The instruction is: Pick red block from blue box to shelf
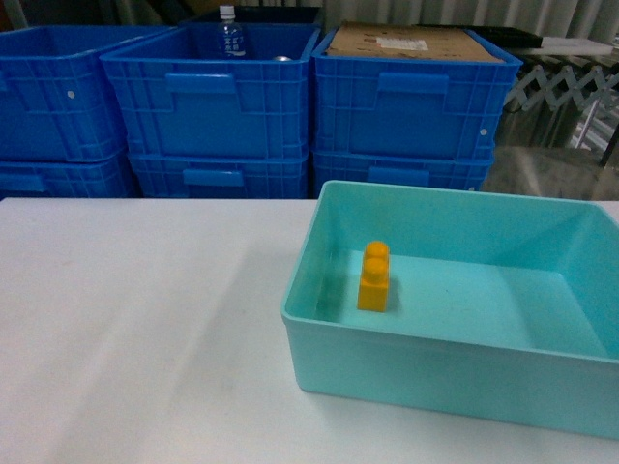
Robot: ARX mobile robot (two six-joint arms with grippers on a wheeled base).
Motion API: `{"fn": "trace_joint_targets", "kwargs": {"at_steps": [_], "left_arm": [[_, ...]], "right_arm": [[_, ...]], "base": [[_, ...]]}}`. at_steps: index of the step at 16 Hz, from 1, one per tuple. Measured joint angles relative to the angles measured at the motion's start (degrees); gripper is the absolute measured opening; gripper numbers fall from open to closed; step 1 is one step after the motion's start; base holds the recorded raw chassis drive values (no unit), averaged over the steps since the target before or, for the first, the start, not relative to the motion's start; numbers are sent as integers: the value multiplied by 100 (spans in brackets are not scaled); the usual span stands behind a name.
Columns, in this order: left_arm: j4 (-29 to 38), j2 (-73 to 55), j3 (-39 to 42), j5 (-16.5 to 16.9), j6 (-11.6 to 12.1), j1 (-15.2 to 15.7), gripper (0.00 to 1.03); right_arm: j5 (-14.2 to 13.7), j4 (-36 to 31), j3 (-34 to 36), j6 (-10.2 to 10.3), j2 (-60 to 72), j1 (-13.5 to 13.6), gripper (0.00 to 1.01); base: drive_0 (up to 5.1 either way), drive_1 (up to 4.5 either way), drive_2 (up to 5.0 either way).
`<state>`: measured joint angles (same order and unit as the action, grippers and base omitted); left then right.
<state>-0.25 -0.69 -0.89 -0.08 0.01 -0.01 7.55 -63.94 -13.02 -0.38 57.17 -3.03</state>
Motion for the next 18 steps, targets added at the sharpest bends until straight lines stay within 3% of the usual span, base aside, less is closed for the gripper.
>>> {"fn": "trace_joint_targets", "kwargs": {"at_steps": [2, 18], "left_arm": [[-7, 0, 0, -2, 0, 0, 98], [13, 0, 0, 0, 0, 4, 98]], "right_arm": [[4, -4, 0, 0, 0, 2, 28], [11, 9, 2, 7, -2, 2, 28]], "base": [[0, 0, 0], [418, -396, -37]]}}
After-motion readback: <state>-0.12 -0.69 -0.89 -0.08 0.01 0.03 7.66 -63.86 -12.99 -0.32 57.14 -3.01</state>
